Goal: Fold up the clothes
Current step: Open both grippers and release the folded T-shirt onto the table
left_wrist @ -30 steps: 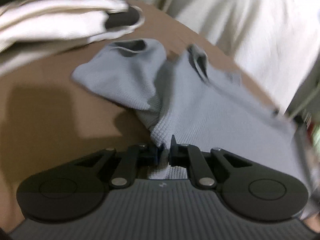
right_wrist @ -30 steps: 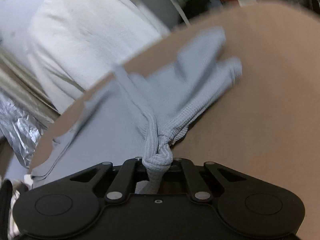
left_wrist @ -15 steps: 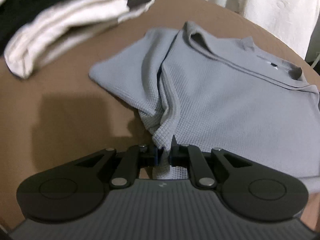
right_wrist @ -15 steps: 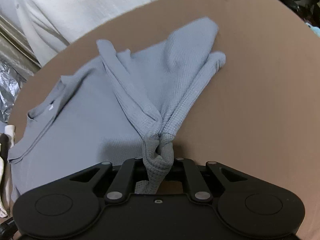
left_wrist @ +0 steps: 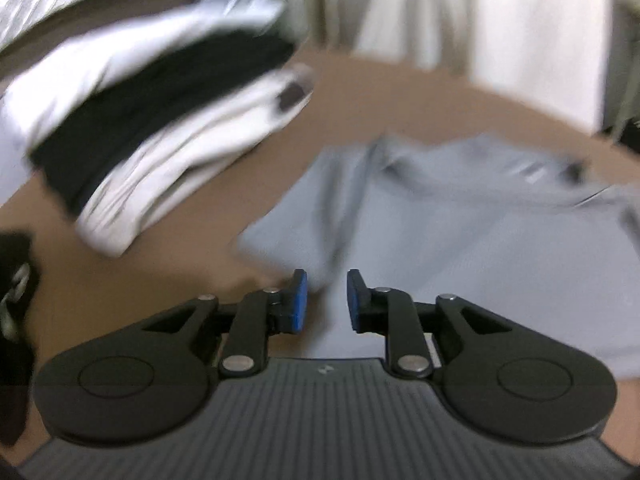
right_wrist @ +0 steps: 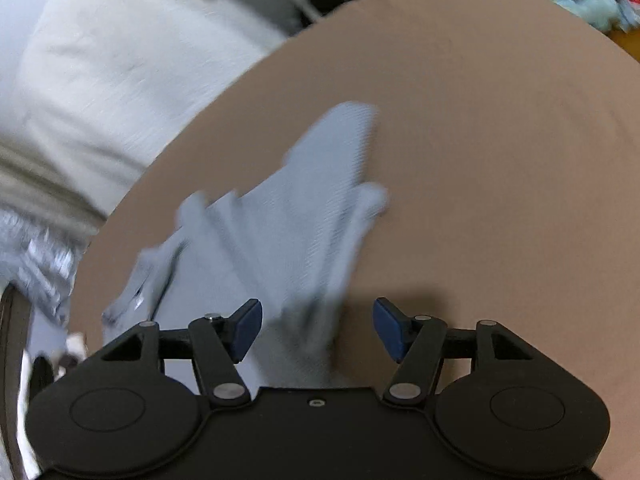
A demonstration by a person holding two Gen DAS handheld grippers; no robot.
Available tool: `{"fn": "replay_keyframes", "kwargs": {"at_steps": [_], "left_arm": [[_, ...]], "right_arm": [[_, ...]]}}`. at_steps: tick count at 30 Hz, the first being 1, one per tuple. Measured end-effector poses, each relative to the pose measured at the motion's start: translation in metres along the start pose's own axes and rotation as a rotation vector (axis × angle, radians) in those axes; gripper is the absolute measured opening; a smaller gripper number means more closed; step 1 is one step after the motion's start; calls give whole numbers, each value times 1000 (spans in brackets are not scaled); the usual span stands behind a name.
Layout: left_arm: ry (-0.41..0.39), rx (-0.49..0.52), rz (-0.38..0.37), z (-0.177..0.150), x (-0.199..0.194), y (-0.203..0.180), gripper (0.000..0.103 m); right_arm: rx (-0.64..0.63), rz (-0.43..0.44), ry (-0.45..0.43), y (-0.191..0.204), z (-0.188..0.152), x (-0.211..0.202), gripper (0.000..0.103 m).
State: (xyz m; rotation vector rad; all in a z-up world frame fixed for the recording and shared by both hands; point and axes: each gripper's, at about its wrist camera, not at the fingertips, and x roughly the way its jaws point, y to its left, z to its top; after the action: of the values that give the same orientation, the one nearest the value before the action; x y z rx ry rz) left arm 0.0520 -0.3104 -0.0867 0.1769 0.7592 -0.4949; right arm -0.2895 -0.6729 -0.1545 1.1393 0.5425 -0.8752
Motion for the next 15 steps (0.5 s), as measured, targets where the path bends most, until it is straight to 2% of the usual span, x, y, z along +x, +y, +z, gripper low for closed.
{"fn": "replay_keyframes", "kwargs": {"at_steps": [1,3,4,5,7,9,10,11,13,15], "left_arm": [[-36,11,-38,5,-7,-9,27],[-15,31,-140,10,2,-38,30],[-2,43,-169,10,10,-54,30],[11,56,-199,10,18,-70,30],[38,83,-246,10,36,-101,30],[79,95,-263,3,48,-130,30],[109,95,-265,1,56,-143,30],[139,95,-265,-1,64,-156,30],[166,108,-255,-8,65,-175,30],[148,137,-252,-12,63,-185,30]], "right_arm": [[6,-11,-3,-8,6,2,66],[-20,-5,1,-18,16,11,53],[-36,25,19,-23,19,17,37],[-48,61,37,-24,23,26,31],[-80,93,53,-19,27,45,32],[-140,91,31,-13,31,59,32],[-178,86,17,-11,30,60,24],[-227,54,-1,-7,29,56,4],[-310,-38,-75,2,23,39,4],[-363,-90,-140,3,11,8,3]]}}
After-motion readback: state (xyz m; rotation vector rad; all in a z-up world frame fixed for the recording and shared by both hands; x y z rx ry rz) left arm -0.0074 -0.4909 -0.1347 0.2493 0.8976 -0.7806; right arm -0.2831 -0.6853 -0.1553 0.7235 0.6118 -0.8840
